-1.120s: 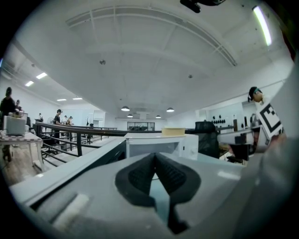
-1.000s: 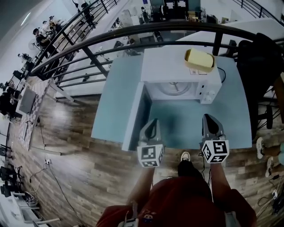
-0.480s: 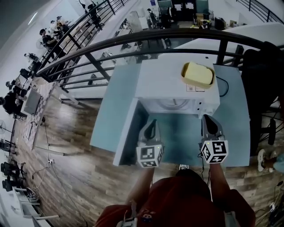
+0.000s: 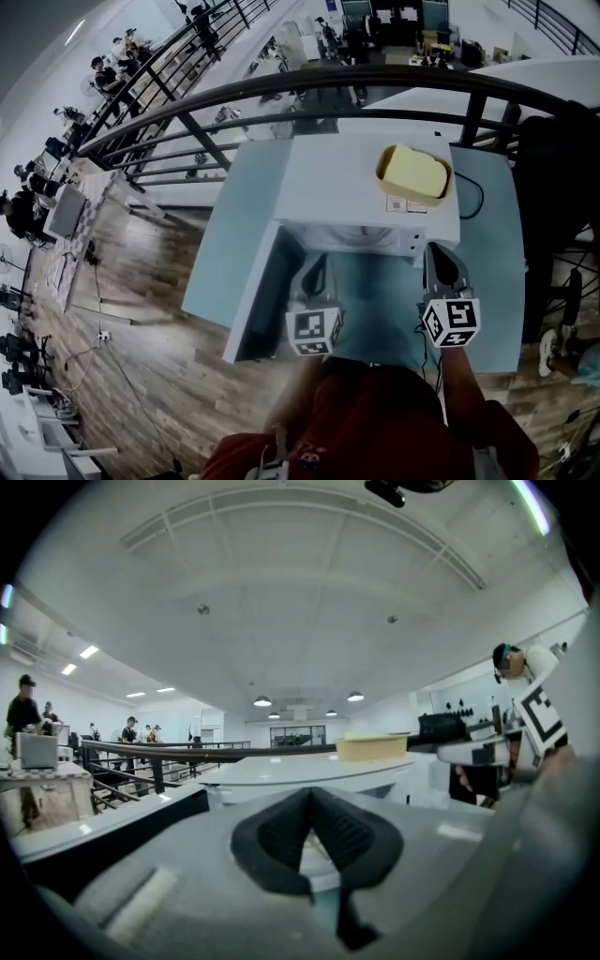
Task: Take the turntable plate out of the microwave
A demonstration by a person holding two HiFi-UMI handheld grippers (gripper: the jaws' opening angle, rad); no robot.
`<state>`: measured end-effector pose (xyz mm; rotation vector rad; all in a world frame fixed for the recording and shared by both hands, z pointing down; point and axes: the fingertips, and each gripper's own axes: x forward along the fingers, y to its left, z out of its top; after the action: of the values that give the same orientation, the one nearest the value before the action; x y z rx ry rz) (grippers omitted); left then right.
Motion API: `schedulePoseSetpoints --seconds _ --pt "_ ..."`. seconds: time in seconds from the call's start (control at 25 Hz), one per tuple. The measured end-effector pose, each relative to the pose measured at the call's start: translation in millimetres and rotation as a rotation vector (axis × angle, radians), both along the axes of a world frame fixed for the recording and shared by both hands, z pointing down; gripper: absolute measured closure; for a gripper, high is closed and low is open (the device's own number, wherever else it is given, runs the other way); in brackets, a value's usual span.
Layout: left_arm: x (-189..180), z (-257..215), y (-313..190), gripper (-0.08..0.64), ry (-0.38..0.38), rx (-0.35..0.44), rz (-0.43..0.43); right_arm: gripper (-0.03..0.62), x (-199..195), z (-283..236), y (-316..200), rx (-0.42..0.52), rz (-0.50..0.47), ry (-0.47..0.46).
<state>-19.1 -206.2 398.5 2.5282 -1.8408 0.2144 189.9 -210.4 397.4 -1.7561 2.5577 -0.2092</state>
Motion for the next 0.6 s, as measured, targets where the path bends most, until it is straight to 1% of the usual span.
schedulePoseSetpoints --seconds 0.08,0.4,0.6 --pt "2.6 1.9 -3.9 0.560 -0.001 -0.001 -0.001 0.592 1.5 1.4 -3.6 0.004 -0.003 -0.004" --pt "-13.3 29.1 -18.1 0.560 0.004 -0.015 -0.006 0.592 -21.3 22.7 -16.8 -0.011 -0.054 0.018" --pt "-24.4 45.8 -29.0 0.560 0.013 -0.026 -0.012 0.592 -29.7 40.7 -27.4 -0.019 -0.057 0.027"
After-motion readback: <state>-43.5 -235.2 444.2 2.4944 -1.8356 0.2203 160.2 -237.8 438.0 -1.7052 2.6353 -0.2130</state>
